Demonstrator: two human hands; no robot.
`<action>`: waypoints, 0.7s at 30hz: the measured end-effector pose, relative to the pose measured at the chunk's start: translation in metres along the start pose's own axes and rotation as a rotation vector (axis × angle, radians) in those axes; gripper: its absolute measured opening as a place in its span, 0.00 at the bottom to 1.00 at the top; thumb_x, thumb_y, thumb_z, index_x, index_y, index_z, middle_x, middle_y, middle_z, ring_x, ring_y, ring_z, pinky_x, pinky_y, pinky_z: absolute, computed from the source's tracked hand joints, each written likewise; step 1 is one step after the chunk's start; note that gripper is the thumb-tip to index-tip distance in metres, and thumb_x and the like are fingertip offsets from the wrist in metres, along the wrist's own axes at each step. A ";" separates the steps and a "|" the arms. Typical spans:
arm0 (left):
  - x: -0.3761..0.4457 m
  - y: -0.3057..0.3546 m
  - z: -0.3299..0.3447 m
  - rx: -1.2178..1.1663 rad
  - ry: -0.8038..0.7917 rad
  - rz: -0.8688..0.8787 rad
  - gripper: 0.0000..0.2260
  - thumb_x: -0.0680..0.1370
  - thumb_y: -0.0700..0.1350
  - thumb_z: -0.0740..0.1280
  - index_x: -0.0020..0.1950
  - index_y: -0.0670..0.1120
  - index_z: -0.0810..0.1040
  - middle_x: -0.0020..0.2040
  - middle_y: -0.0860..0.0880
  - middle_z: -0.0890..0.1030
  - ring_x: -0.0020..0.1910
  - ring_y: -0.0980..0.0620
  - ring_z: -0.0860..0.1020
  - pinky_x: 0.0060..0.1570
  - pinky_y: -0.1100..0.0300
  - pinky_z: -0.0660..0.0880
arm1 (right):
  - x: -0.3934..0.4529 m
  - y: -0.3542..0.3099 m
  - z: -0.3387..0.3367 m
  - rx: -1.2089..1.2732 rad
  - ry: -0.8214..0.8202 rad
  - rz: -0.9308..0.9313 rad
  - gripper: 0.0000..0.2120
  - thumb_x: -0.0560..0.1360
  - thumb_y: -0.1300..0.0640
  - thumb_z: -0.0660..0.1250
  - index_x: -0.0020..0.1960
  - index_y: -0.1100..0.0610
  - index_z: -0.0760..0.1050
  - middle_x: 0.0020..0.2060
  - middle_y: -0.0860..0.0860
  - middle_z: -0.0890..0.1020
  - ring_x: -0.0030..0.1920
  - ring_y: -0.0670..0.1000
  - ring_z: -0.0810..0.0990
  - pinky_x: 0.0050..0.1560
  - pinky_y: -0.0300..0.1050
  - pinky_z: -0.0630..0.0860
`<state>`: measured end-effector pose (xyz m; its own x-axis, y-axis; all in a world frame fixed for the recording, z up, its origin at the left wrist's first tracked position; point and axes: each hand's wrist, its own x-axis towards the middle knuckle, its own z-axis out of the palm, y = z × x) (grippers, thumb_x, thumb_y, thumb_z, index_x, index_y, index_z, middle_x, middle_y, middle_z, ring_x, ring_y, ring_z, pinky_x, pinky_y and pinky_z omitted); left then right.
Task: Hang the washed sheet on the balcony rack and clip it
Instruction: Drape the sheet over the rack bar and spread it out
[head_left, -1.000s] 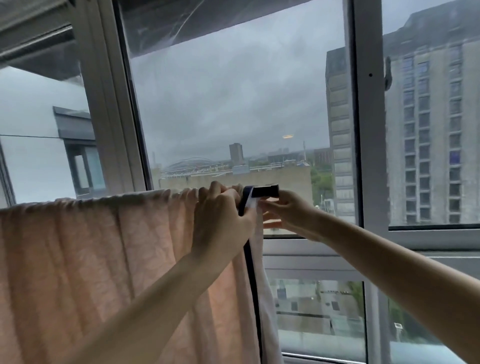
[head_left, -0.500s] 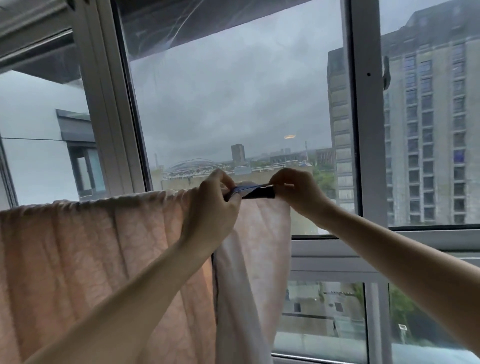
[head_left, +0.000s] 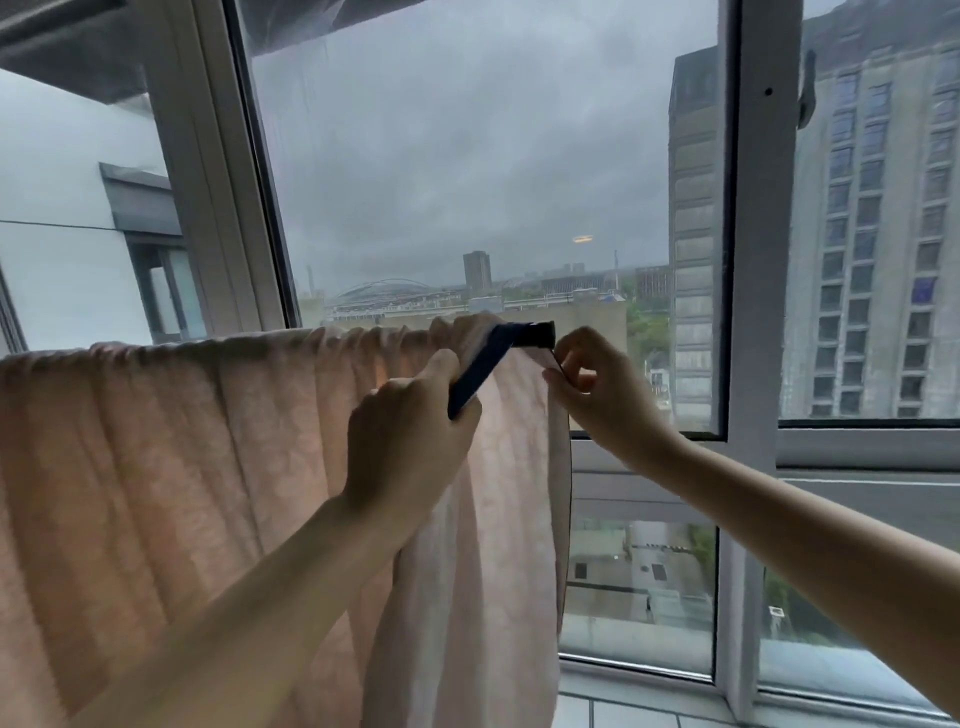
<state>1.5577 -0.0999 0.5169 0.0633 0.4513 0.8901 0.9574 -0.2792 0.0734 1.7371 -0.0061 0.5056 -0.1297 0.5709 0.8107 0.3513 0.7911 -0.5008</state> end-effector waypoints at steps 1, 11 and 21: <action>-0.005 -0.001 0.004 -0.009 -0.015 0.001 0.11 0.77 0.44 0.67 0.38 0.49 0.67 0.24 0.57 0.65 0.21 0.60 0.66 0.22 0.66 0.57 | -0.004 -0.001 0.002 -0.030 -0.027 0.035 0.07 0.75 0.62 0.67 0.44 0.51 0.72 0.30 0.45 0.76 0.26 0.39 0.73 0.29 0.29 0.68; -0.066 -0.009 0.033 -0.105 -0.142 -0.068 0.09 0.79 0.48 0.64 0.48 0.43 0.79 0.29 0.55 0.73 0.21 0.63 0.65 0.26 0.71 0.59 | -0.061 0.020 0.024 0.026 -0.416 0.252 0.05 0.74 0.58 0.70 0.44 0.60 0.79 0.38 0.54 0.82 0.40 0.50 0.81 0.46 0.50 0.81; -0.117 -0.006 0.050 -0.157 -0.176 -0.171 0.08 0.78 0.47 0.67 0.44 0.43 0.78 0.28 0.62 0.67 0.22 0.63 0.67 0.28 0.70 0.67 | -0.103 0.007 0.039 0.049 -0.323 0.281 0.07 0.76 0.62 0.67 0.44 0.55 0.70 0.38 0.53 0.79 0.36 0.50 0.82 0.42 0.50 0.82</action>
<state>1.5583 -0.1084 0.3900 -0.0345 0.6398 0.7678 0.9038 -0.3079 0.2971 1.7170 -0.0509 0.4067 -0.3215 0.7988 0.5084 0.3707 0.6003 -0.7087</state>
